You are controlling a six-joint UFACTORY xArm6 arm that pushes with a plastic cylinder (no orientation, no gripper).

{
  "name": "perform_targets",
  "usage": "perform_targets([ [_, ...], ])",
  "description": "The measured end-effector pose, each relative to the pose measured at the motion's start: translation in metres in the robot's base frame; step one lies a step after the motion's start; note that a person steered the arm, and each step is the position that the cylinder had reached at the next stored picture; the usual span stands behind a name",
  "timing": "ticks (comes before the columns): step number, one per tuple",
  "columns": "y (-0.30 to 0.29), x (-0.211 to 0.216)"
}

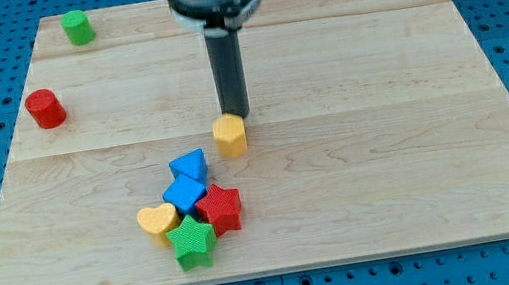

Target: Push the red circle into the blue triangle

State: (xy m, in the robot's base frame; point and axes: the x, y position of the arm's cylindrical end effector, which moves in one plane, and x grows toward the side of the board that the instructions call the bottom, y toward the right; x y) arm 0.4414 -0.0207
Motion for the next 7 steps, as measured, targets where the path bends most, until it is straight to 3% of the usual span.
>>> perform_targets([
  [3,-0.044,0.017],
  [4,-0.058,-0.007],
  [7,-0.22,-0.114],
])
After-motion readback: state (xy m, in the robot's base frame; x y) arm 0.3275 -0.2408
